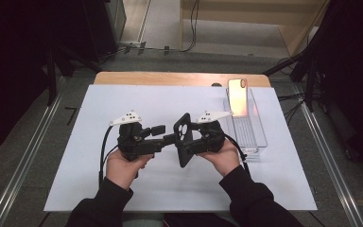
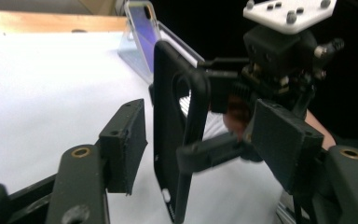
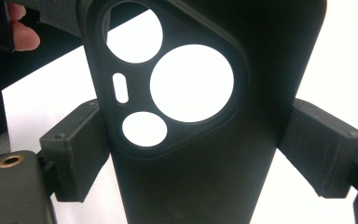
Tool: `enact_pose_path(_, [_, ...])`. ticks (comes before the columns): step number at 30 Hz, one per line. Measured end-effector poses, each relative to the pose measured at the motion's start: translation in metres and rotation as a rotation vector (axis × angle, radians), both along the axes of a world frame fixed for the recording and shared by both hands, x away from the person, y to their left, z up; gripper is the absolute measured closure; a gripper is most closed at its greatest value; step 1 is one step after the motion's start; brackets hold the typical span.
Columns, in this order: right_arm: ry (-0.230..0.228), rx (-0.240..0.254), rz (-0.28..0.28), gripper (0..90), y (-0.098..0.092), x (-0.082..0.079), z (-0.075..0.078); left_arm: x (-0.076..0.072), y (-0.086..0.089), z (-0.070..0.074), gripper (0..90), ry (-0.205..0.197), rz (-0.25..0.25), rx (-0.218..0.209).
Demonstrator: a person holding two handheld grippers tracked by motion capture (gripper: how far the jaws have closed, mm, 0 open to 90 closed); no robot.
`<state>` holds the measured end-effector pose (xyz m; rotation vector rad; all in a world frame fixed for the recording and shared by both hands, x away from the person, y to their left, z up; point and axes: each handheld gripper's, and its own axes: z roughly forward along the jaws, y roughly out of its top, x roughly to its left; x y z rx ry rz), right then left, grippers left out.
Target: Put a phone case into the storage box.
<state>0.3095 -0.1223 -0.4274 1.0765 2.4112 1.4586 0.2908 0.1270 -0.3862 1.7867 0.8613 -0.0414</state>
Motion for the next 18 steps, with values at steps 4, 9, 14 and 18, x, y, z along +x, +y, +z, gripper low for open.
enact_pose_path(4, [-0.010, -0.012, -0.006, 11.7, -0.005, 0.001, 0.000, 0.004, 0.003, -0.003, 32.5, 0.032, -0.032, 0.035])
enact_pose_path(9, [-0.004, -0.019, -0.012, 11.7, -0.010, 0.000, 0.000, 0.006, 0.004, -0.008, 32.5, 0.058, -0.080, 0.100])
enact_pose_path(14, [-0.007, -0.019, -0.003, 11.7, -0.013, -0.001, 0.000, 0.005, 0.006, -0.014, 32.5, 0.036, -0.133, 0.155])
enact_pose_path(18, [-0.004, -0.017, -0.004, 11.7, -0.017, -0.001, 0.001, 0.003, 0.008, -0.023, 27.6, -0.023, -0.135, 0.212])
